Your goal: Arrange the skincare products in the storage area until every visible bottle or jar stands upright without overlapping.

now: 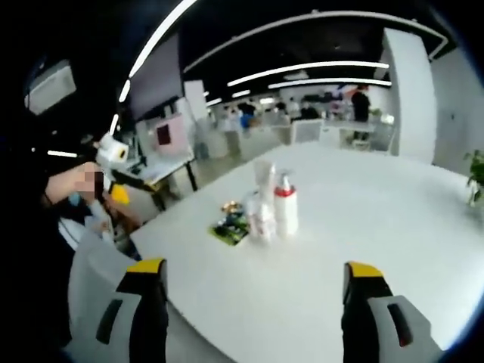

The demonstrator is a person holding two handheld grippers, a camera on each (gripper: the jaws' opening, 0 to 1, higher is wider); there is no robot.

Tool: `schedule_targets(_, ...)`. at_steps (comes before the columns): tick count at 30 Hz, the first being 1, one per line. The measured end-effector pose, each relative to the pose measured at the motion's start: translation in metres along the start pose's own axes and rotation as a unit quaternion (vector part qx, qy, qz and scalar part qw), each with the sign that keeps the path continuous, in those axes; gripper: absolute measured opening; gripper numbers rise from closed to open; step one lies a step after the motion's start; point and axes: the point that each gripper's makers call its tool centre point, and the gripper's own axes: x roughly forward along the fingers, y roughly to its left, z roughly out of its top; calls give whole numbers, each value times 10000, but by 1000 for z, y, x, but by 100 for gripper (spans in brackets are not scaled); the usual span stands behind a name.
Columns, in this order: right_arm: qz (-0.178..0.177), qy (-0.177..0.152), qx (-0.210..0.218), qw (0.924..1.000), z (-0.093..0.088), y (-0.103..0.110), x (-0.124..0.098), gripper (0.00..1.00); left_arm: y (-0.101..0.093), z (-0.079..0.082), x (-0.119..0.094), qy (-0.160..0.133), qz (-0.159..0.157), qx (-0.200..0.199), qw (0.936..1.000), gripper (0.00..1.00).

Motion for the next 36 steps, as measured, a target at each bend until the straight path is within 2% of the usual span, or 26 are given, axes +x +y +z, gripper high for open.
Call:
schedule_targets(3, -8, 23, -75, 10000, -1, 0, 1, 99, 0, 2, 3, 77, -47, 66, 9999, 95)
schedule_targets(19, -45, 26, 5, 10000, 7, -14, 17, 99, 17, 15, 26, 276, -91, 69, 9996, 97)
schedule_targets(28, 3, 221, 124, 9997, -4, -18, 29, 99, 38, 37, 47, 353, -131, 157, 9992, 96)
schedule_targets(36, 25, 290, 244, 9993, -6, -24, 44, 99, 59, 57, 64, 319, -119, 139, 9993, 94)
